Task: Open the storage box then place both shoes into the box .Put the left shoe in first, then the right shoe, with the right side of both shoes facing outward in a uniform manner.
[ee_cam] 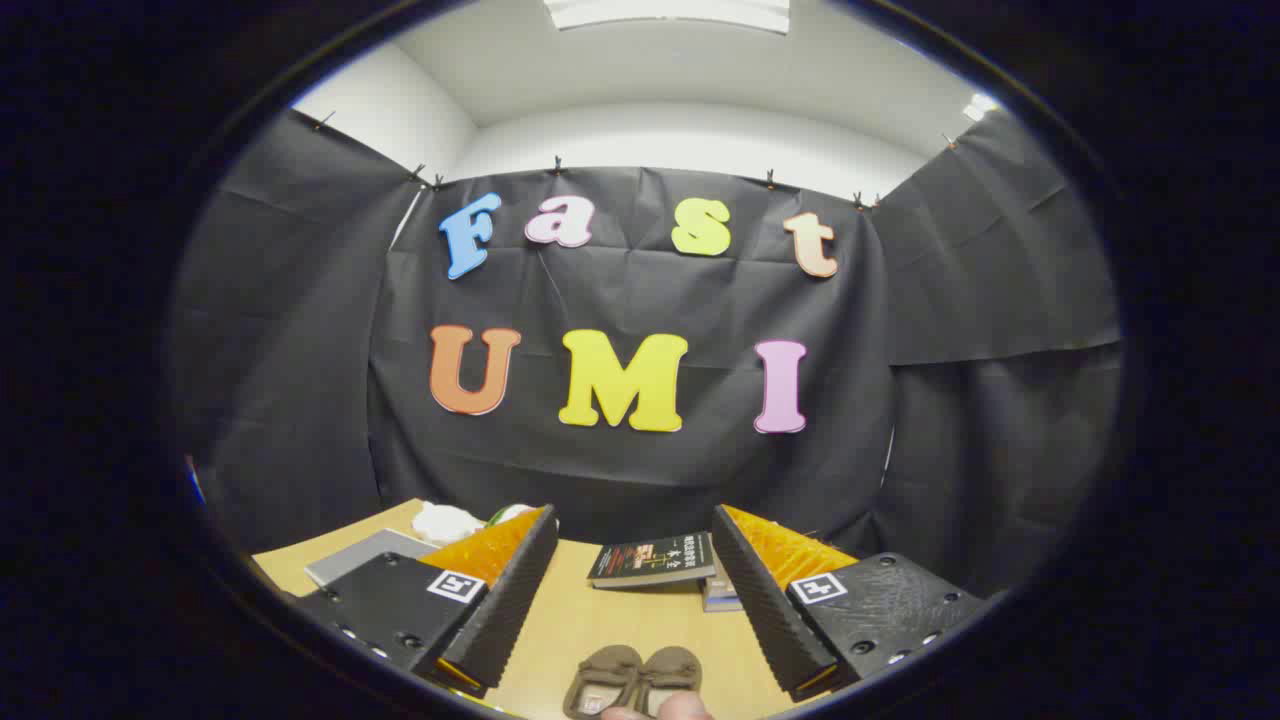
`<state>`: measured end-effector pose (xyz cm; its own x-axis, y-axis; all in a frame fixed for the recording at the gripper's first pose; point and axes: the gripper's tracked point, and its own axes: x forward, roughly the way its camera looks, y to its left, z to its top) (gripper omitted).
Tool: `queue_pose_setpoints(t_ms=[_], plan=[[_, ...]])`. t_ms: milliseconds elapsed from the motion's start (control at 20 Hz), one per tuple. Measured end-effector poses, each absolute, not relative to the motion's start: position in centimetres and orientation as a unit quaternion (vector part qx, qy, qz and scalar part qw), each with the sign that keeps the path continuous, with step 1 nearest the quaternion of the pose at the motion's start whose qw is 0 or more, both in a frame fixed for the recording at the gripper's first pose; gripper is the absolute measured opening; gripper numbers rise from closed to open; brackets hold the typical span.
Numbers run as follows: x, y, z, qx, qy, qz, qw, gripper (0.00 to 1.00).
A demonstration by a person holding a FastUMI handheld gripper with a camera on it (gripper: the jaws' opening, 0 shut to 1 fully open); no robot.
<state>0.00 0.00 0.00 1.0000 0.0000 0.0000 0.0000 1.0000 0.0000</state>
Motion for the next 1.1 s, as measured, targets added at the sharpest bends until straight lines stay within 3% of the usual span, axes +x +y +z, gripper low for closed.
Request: queue_pose_setpoints(t_ms=[650,1100], plan=[[1.2,-0.9,-1.0,0.010,0.016,0.016,1.000,0.95],[2.8,1.6,-2.4,0.023,0.038,0.064,0.997,0.95]])
